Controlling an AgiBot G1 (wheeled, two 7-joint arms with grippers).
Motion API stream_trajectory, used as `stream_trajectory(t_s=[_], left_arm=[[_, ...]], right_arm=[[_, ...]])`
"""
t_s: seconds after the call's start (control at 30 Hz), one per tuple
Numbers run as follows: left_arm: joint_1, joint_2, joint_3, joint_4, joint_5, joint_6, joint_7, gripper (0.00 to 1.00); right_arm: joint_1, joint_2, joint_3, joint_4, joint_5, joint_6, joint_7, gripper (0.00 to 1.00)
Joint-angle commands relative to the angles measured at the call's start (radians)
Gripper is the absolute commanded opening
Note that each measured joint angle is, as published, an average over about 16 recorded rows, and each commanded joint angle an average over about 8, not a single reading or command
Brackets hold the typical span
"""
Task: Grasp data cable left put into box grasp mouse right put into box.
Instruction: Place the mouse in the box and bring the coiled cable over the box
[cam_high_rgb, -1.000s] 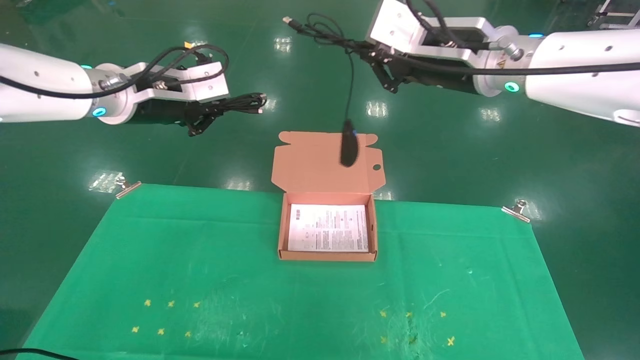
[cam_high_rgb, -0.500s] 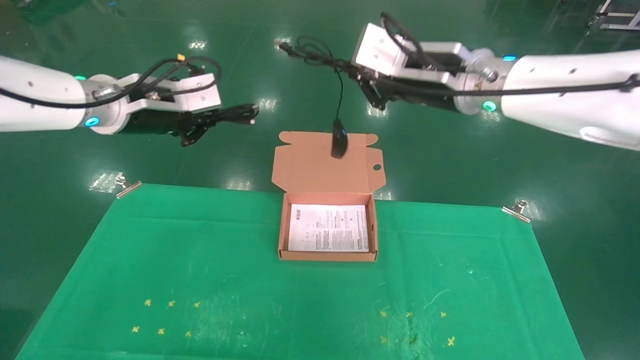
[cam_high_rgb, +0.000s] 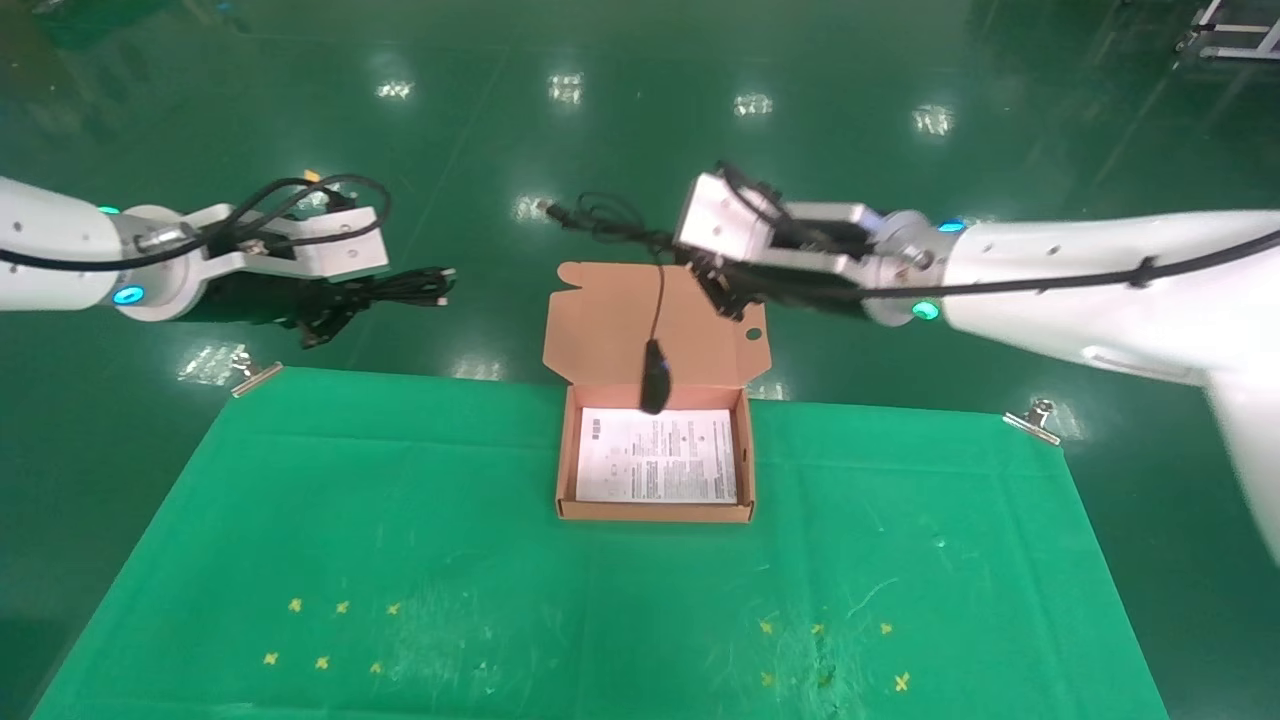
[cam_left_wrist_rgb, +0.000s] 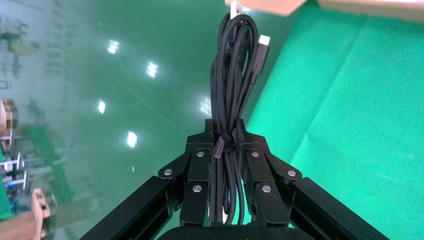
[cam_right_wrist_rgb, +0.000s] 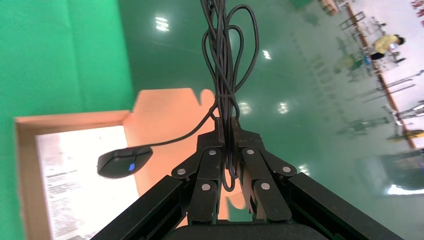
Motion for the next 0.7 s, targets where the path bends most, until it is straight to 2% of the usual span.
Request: stream_trajectory(t_s=[0.03,0.43,0.7], left_arm=[[0.002,-0.007,0.003,-0.01,0.011,0.011,-0.016,0.0],[0.011,-0.014,0.005,-0.043,0.025,0.019,-0.046,0.0],[0.012,-0.016,0.005,-0.048,0.027,0.02,-0.05,0.0]], right_arm=[[-0.013,-0.007,-0.005,0.003,-0.003,0.0,0.006,0.0],[-0.045,-0.096,-0.033,-0.068,-0.019,0.025,0.043,0.0],[-0.068,-0.1,-0.044,-0.14,-0.038,0.06,0.076,0.0]])
